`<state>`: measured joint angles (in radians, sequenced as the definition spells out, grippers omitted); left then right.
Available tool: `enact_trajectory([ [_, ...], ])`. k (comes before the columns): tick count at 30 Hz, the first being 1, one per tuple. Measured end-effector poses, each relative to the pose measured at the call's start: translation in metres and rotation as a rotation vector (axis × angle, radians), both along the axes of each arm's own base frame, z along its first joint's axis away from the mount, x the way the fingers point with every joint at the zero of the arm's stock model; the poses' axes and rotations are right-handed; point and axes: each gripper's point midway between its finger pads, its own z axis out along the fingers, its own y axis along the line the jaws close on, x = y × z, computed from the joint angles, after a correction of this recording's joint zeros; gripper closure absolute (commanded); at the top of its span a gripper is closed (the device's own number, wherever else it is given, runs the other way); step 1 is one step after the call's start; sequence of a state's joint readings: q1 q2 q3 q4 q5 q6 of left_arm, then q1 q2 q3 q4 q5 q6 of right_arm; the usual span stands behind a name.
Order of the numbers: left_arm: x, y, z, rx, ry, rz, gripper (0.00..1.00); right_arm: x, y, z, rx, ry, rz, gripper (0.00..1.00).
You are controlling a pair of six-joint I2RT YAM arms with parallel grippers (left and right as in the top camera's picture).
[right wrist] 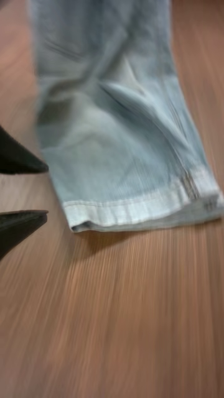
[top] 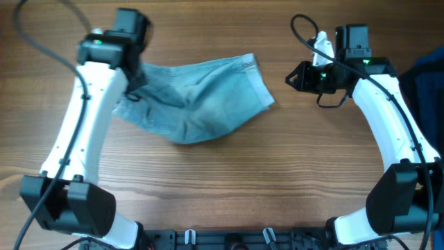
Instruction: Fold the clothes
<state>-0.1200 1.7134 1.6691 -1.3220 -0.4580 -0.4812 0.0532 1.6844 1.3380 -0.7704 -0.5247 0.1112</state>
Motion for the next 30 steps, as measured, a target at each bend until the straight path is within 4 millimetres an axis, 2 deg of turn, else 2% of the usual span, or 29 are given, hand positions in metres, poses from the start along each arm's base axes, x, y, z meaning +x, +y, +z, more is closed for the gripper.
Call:
enact_trajectory([
  [2, -0.014, 0.035, -0.008, -0.024, 0.027, 0.146, 0.96, -0.001, 0.028, 0.010, 0.056, -0.050, 0.094, 0.96],
  [3, -0.019, 0.045, -0.011, -0.041, 0.036, 0.188, 0.96, 0.000, 0.036, 0.012, 0.068, -0.065, 0.115, 0.96],
  [5, -0.027, 0.058, -0.018, -0.077, 0.052, 0.246, 0.96, 0.007, 0.065, 0.019, 0.104, -0.132, 0.169, 0.96],
  [7, -0.031, 0.063, -0.023, -0.104, 0.061, 0.277, 0.96, 0.007, 0.106, 0.014, 0.150, -0.147, 0.237, 0.96],
  [9, -0.031, 0.061, -0.025, -0.116, 0.061, 0.277, 0.96, 0.004, 0.148, -0.001, 0.191, -0.143, 0.302, 0.96],
  [11, -0.031, 0.060, -0.026, -0.125, 0.063, 0.276, 0.96, -0.009, 0.187, -0.028, 0.213, -0.092, 0.355, 0.96],
  [12, -0.031, 0.059, -0.026, -0.126, 0.063, 0.276, 0.96, -0.012, 0.202, -0.040, 0.221, -0.070, 0.361, 0.95],
  [14, -0.031, 0.059, -0.026, -0.127, 0.064, 0.275, 0.96, -0.016, 0.216, -0.069, 0.212, -0.007, 0.340, 0.96],
  [16, -0.031, 0.059, -0.026, -0.129, 0.063, 0.275, 0.96, -0.006, 0.209, -0.102, 0.168, 0.056, 0.242, 0.96],
  [18, -0.030, 0.058, -0.027, -0.137, 0.064, 0.269, 0.96, 0.009, 0.187, -0.119, 0.108, 0.080, 0.122, 0.96],
  [20, -0.027, 0.053, -0.028, -0.162, 0.059, 0.246, 0.96, 0.024, 0.165, -0.126, 0.052, 0.075, 0.023, 0.96],
  [23, -0.013, 0.041, -0.030, -0.239, 0.028, 0.188, 0.96, 0.033, 0.141, -0.136, -0.029, 0.079, -0.070, 0.95],
  [27, 0.006, 0.009, -0.031, -0.411, -0.014, 0.059, 0.96, 0.036, 0.125, -0.146, -0.114, 0.078, -0.128, 0.96],
  [30, 0.009, -0.010, -0.029, -0.504, -0.015, -0.020, 0.96, 0.032, 0.112, -0.148, -0.182, 0.112, -0.158, 0.96],
])
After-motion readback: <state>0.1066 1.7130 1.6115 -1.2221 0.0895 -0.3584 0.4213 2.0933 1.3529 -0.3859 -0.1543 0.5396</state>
